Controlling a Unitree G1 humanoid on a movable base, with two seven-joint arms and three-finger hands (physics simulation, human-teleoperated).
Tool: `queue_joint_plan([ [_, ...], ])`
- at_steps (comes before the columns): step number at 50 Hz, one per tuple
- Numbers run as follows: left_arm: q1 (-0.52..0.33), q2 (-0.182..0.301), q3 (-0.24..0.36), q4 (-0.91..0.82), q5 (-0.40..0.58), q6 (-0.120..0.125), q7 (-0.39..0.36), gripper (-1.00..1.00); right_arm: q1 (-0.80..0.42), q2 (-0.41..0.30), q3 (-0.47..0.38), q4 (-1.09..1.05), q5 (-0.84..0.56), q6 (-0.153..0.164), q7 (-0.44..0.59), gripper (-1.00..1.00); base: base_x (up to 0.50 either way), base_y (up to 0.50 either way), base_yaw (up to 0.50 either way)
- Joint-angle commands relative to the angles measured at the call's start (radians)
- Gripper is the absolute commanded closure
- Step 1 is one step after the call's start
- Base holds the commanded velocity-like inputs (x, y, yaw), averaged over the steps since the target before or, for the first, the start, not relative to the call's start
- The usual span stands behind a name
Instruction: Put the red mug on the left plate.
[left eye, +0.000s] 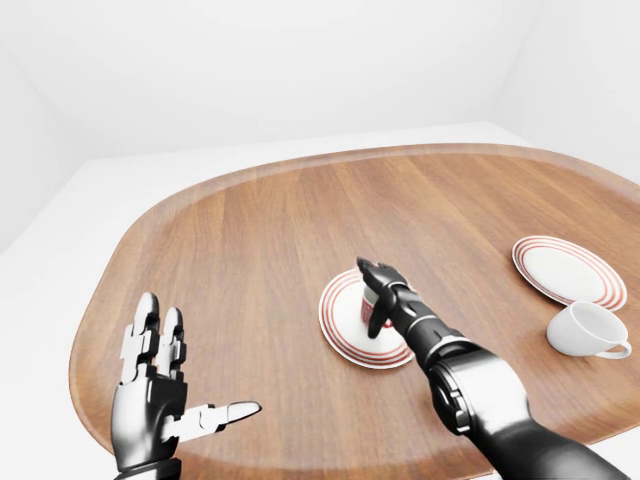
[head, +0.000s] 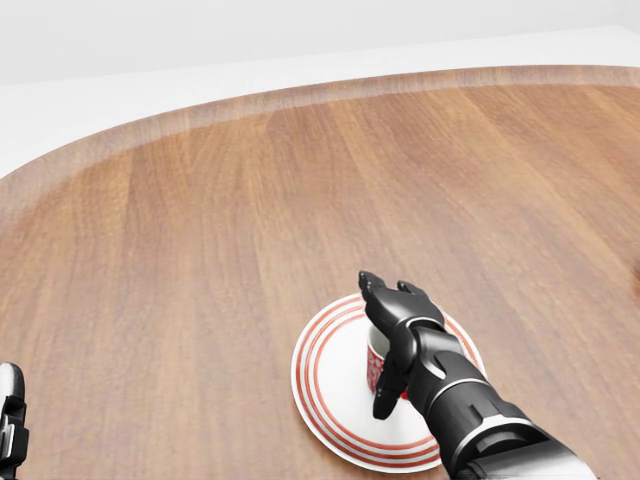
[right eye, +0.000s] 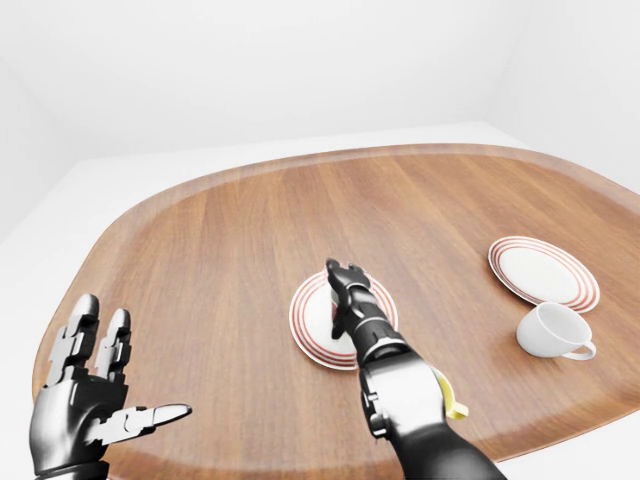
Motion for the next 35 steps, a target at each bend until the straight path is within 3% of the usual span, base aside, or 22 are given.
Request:
queue_joint_plan([
  [1,0.005,0.000,0.000,-0.003,-0.004,0.000,-0.001,-1.00,-0.144,-0.053,-0.002,-0.022,0.083,-0.071,0.067,-1.00,0.00,0.00,0.00],
  [3,0.004,-0.001,-0.001,-0.003,-0.001,0.000,-0.001,-1.00,-0.237,-0.088,0.007,-0.057,0.120,-0.084,0.075,-1.00,0.00,0.00,0.00],
  [7,0.002,0.000,0.001,-0.002,-0.004,0.000,0.000,-1.00,-0.333,-0.138,0.029,-0.157,0.183,-0.070,0.116,-1.00,0.00,0.00,0.00],
  [11,0.004,-0.001,0.008,-0.004,-0.011,0.000,-0.005,-1.00,-0.360,-0.168,0.038,-0.228,0.225,-0.042,0.146,-1.00,0.00,0.00,0.00],
  [21,0.003,-0.006,0.010,-0.012,-0.007,0.000,-0.010,-1.00,-0.338,-0.202,0.042,-0.305,0.264,-0.036,0.187,-1.00,0.00,0.00,0.00],
  [25,0.005,-0.008,0.011,-0.016,-0.008,0.000,-0.012,-1.00,-0.312,-0.221,0.040,-0.355,0.264,-0.029,0.205,-1.00,0.00,0.00,0.00],
  [31,0.007,-0.014,0.017,-0.020,-0.012,0.000,-0.017,-1.00,-0.186,-0.285,0.003,-0.609,0.266,0.035,0.292,-1.00,0.00,0.00,0.00],
  [35,0.007,-0.017,0.015,-0.021,-0.008,0.000,-0.017,-1.00,-0.032,-0.344,-0.052,-0.844,0.283,0.035,0.372,-1.00,0.00,0.00,0.00],
])
